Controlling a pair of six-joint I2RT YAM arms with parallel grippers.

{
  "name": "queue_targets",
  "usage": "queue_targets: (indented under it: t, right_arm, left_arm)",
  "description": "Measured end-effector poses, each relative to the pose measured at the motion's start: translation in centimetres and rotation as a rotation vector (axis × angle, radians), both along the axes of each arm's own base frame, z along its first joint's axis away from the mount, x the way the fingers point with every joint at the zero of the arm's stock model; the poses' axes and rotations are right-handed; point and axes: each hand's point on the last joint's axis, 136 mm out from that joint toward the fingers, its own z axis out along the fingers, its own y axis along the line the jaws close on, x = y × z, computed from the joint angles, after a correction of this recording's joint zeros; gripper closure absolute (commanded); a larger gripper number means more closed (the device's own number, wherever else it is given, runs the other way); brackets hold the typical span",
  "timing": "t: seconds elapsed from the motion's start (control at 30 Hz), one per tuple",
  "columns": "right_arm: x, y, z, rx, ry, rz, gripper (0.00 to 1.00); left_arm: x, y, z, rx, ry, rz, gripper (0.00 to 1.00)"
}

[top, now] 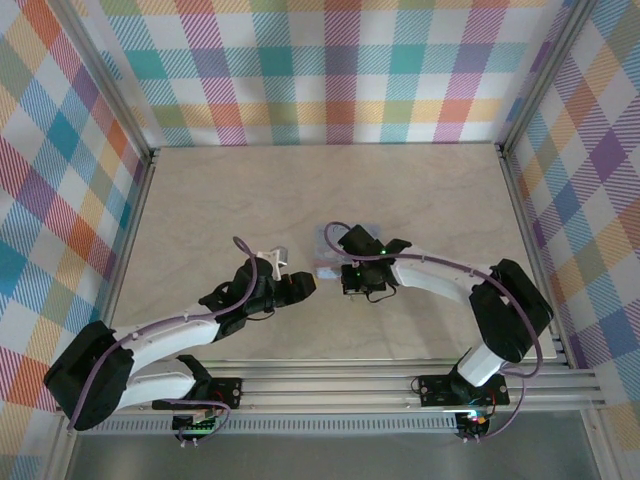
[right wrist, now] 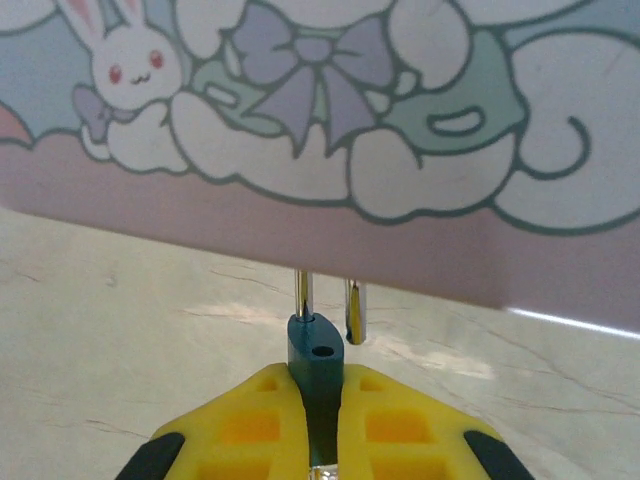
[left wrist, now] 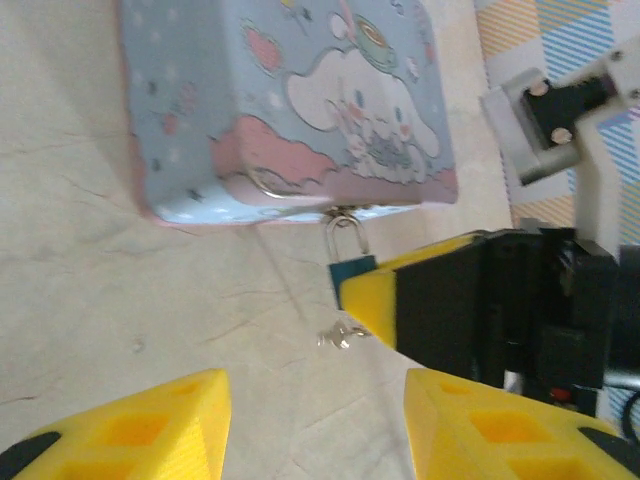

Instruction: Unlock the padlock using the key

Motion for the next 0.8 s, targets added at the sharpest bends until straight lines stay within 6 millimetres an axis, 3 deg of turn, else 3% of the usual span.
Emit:
queue_targets:
  t: [0.17,0.47,0.8]
  right_arm:
    - [0.0,-0.1,-0.1,-0.161,-0.042,0.136,1.00]
    - [0.3,2.0,-0.4,-0.463,-0.159,0.466,1.00]
    - [1.4,1.3,0.4,-0.678,-0.265,0.700,1.00]
  left_arm:
    - [0.0,0.6,-0.6,0.033,0.005,0.007,0.52]
    - [0.1,1.8,-2.0,0.064,0.027,0.034,0.52]
    - [0.3,3.8,-3.7,0.101,0.066,0.088,0.52]
